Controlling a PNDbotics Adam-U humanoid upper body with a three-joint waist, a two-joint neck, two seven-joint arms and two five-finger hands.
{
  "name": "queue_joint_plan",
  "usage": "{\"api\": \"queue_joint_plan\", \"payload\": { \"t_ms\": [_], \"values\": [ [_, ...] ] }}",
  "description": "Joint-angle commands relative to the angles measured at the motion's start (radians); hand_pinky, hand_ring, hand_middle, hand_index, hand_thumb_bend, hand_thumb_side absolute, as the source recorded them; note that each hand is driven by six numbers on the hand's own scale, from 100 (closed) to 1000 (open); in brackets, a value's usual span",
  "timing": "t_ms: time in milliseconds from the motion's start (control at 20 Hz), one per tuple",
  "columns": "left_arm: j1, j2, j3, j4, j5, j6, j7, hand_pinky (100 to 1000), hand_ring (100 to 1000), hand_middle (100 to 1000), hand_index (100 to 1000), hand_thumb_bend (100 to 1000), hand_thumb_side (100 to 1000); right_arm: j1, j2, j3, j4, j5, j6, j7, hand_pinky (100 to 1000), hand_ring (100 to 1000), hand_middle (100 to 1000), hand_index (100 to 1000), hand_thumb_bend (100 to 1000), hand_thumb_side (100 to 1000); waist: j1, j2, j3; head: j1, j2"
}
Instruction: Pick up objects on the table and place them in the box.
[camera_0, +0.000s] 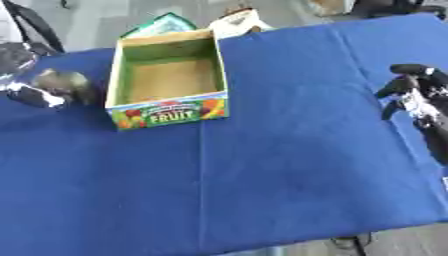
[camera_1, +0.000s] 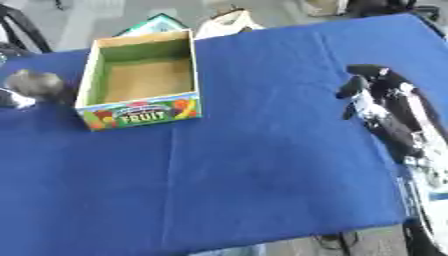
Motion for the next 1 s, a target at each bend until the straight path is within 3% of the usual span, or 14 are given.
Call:
{"api": "queue_joint_plan", "payload": {
  "t_ms": [50, 1000],
  "values": [
    [-0.013, 0.041, 0.01, -0.007, 0.001, -0.006, -0.011, 771, 791, 777, 900, 597, 500, -0.005, -0.011, -0.008, -0.013, -0.001, -0.003, 0.004, 368, 599, 525, 758, 100, 436, -0.001, -0.019, 0.002, -0.002, -0.006],
    [-0.01, 0.031, 0.01, 0.005, 0.049, -0.012, 0.009, 756, 776, 749, 881, 527, 455, -0.009, -0.012, -0.009, -0.015, 0.003, -0.003, 0.006, 367, 600, 524, 759, 100, 431, 0.005, 0.0, -0.015, -0.002, -0.014]
  ]
}}
